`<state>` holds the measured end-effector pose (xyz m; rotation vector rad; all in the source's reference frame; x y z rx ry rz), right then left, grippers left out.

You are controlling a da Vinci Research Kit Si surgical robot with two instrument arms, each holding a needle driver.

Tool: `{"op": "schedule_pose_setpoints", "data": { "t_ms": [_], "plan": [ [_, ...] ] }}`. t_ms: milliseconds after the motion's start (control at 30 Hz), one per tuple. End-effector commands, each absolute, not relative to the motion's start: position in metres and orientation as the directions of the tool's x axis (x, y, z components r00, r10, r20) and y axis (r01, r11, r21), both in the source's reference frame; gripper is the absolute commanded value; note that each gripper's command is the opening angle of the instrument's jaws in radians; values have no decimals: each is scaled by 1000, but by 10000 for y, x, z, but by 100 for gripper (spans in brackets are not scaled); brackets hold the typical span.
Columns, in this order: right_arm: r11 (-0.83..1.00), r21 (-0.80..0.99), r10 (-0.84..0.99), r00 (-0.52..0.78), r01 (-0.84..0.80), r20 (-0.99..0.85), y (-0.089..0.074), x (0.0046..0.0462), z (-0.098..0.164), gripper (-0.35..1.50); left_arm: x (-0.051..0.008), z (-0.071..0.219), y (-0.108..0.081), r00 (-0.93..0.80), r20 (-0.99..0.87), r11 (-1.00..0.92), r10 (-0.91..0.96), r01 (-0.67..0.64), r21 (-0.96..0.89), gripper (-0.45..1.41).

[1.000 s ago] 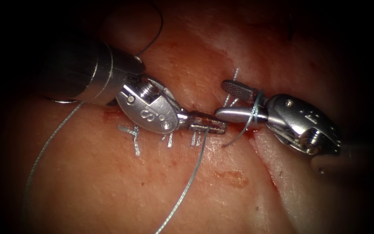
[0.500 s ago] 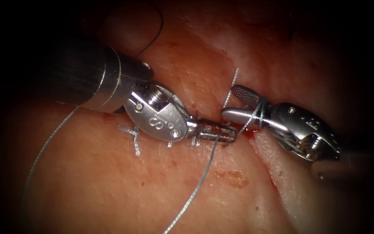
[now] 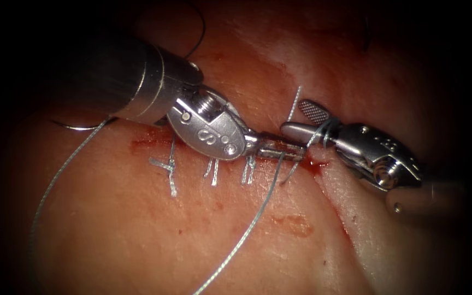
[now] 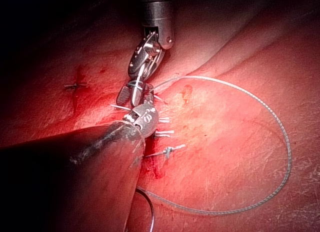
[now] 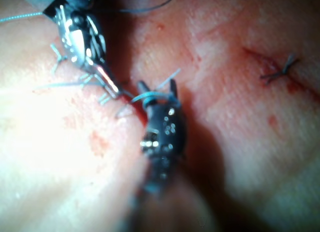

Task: Wound Closure

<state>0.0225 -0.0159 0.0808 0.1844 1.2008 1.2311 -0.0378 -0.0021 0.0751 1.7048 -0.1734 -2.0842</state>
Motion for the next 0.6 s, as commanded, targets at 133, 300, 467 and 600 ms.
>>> {"op": "schedule_pose_setpoints", "data": {
  "t_ms": [133,300,467,600],
  "plan": [
    [370,705,806,-169,-605,-567,-158,234,814,72,-383,757,-20,-142,-901,-895,-410,253,368,-45],
    [356,731,825,-172,-582,-538,-155,245,815,77,-383,757,-20,-143,-901,-895,-410,253,368,-45],
    [344,752,836,-180,-562,-518,-153,257,817,76,-383,757,-20,-142,-901,-895,-410,253,367,-45],
    [343,751,836,-181,-564,-518,-150,259,819,62,-382,757,-20,-141,-901,-895,-410,254,368,-45]
  ]
}}
